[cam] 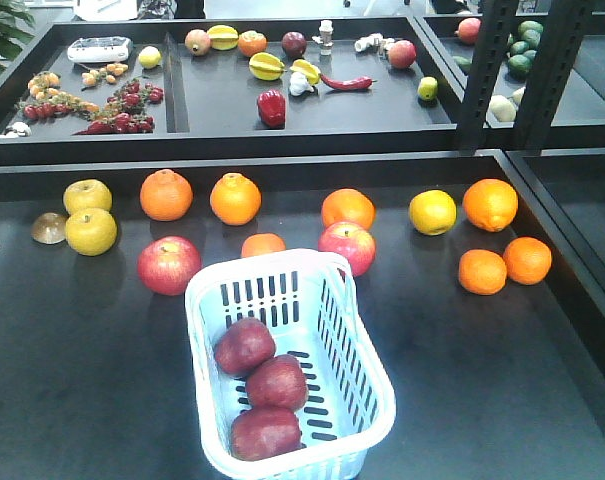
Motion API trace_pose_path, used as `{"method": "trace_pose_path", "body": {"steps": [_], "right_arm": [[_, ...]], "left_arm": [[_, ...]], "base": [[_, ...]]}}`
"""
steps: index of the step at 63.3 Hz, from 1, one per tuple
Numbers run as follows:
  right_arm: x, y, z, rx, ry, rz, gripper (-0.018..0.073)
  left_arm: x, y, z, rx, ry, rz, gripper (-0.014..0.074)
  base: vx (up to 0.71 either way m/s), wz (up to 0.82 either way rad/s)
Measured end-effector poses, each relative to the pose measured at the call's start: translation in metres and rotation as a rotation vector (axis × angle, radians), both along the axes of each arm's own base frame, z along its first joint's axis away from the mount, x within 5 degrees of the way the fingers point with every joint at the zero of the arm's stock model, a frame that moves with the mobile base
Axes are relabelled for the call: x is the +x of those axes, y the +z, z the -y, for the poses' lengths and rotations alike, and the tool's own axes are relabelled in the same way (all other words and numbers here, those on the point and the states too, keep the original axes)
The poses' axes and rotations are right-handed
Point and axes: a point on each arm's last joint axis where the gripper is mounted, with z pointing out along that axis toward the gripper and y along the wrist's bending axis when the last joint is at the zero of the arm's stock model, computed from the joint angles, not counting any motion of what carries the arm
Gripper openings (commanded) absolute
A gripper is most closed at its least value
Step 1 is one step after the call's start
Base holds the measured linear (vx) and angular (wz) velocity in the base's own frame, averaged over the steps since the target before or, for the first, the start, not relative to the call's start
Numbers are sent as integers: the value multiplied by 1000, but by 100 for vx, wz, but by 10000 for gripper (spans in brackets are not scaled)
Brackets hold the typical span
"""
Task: Pick three apples into basket with both arms
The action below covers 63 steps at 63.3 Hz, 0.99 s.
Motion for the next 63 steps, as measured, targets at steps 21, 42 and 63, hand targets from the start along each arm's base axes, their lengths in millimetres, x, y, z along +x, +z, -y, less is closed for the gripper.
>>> {"method": "trace_pose_path", "body": {"steps": [21, 42, 63], "right_arm": [[0, 0, 0, 0, 0, 0, -5], [0, 0, 0, 0, 0, 0, -5], [0, 0, 0, 0, 0, 0, -5]], "left_arm": [[0, 0, 0, 0, 0, 0, -6], [0, 0, 0, 0, 0, 0, -6], [0, 0, 0, 0, 0, 0, -6]], "base": [[0, 0], [0, 0], [0, 0]]}}
